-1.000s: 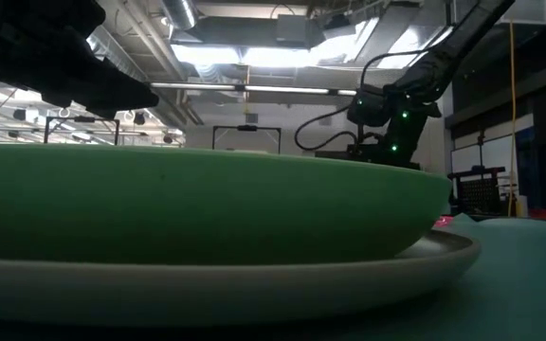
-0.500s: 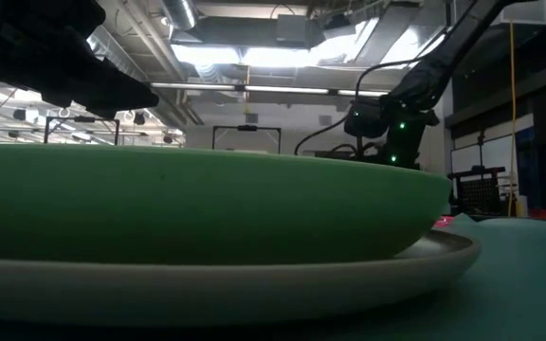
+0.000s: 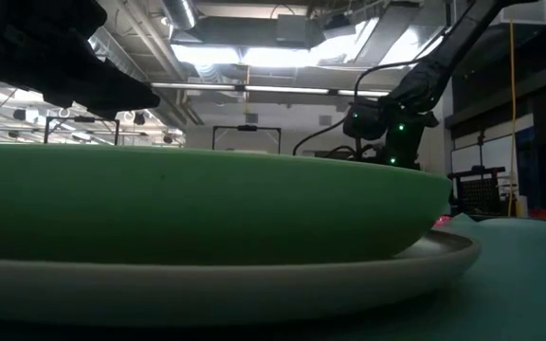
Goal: Stack plastic plates
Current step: Stack the transparent pink plate on top of the transparent green plate
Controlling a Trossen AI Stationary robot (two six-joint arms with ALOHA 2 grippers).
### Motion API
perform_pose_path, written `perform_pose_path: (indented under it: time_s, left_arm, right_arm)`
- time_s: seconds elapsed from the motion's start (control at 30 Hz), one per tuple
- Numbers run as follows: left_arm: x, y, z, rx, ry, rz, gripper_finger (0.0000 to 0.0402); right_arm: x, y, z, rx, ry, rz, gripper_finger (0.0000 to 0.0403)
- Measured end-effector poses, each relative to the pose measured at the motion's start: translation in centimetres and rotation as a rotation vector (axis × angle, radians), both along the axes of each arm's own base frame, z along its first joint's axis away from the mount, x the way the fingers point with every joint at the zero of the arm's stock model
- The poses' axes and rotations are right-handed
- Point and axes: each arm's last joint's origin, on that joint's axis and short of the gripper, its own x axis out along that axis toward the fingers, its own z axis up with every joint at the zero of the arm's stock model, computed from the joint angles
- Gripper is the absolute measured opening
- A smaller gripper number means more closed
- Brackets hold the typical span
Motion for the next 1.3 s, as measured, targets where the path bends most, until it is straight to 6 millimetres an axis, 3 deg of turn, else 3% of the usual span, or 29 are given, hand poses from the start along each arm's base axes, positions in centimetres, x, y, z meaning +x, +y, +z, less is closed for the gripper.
perform_pose_path:
  time_s: [0.3, 0.77, 1.3]
  left_arm:
    - [0.0, 0.0, 0.0, 0.002, 0.000, 0.000, 0.0103]
    - [0.0, 0.0, 0.0, 0.002, 0.000, 0.000, 0.0103]
    - [0.0, 0.0, 0.0, 0.002, 0.000, 0.001, 0.0103]
  right_arm:
    - [1.7, 2.9, 0.9, -0.079, 0.027, 0.138, 0.0003]
    - [3.9, 9.1, 3.1, -0.120, -0.042, 0.364, 0.0001]
    - [5.4, 15.2, 3.5, -0.185, -0.073, 0.566, 0.0001]
